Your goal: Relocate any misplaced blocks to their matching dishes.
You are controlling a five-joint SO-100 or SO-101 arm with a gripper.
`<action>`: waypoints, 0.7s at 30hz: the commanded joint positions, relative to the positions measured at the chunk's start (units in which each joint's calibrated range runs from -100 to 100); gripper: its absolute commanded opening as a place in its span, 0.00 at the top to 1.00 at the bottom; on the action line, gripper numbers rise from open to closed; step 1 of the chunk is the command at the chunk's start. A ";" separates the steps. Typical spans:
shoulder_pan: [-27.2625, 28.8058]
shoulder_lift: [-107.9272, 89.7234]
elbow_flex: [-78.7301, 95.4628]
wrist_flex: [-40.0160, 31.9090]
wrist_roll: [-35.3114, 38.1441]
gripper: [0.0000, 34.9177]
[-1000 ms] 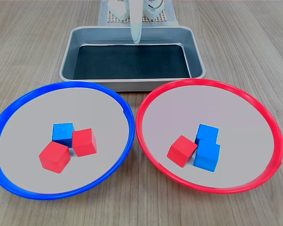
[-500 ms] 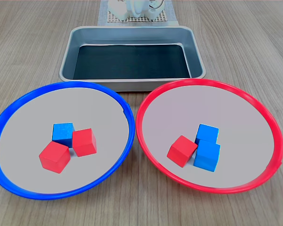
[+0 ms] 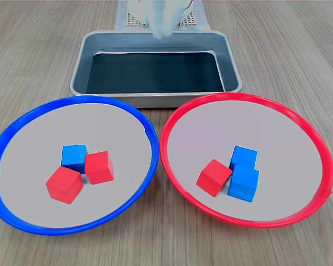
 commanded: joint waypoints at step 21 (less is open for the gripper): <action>-9.64 39.18 -39.08 2.25 14.31 0.58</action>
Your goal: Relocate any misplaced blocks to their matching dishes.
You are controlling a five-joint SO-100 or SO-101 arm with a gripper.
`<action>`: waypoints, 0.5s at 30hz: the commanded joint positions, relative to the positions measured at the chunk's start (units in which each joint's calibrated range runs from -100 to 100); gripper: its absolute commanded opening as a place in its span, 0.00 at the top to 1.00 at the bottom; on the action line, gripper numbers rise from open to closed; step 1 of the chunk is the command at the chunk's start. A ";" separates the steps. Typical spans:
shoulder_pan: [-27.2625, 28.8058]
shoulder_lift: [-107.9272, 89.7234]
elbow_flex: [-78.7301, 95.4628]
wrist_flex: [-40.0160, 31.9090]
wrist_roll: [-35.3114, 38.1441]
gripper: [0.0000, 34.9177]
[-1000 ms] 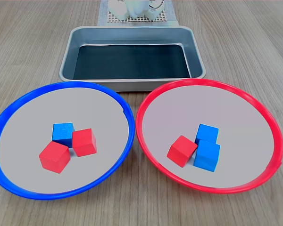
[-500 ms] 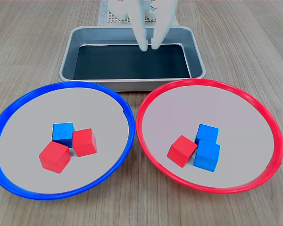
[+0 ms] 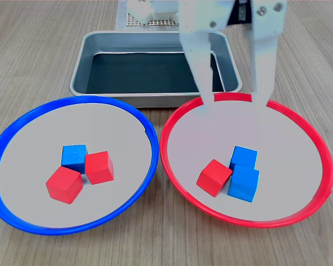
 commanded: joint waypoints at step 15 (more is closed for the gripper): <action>-1.45 16.34 -19.62 4.82 -0.34 0.45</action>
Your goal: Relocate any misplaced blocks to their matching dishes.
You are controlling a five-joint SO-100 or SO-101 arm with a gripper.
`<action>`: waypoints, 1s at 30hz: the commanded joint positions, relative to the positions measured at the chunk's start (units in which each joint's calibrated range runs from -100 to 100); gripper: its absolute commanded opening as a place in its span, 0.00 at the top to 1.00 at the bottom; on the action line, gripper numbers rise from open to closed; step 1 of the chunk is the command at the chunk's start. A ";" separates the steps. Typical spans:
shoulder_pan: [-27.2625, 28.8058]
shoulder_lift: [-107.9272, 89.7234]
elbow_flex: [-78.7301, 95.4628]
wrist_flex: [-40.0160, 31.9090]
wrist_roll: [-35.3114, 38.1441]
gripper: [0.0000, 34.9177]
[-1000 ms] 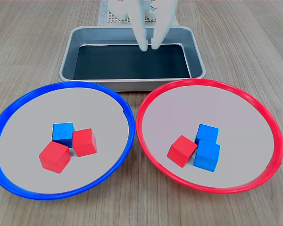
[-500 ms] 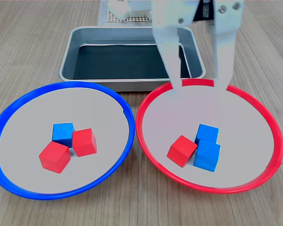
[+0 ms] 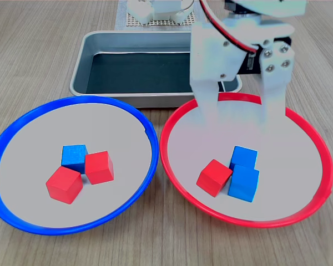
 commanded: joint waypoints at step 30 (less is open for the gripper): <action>0.18 9.01 -11.29 1.16 2.88 0.99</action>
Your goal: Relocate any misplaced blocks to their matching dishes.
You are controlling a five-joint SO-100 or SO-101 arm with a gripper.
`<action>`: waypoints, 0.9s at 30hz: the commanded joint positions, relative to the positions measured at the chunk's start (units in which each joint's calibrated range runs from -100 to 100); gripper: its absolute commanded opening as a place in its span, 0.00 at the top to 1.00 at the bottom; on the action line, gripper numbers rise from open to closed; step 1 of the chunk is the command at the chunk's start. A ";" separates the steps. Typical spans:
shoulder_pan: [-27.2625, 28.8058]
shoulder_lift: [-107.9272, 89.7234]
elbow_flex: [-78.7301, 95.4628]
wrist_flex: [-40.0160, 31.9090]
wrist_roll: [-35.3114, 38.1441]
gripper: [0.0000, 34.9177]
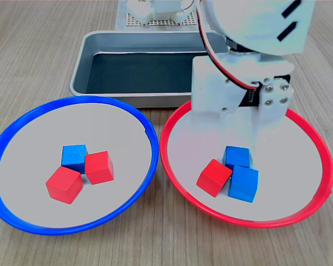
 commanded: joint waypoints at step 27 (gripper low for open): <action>15.34 -33.63 21.18 -2.55 6.11 0.99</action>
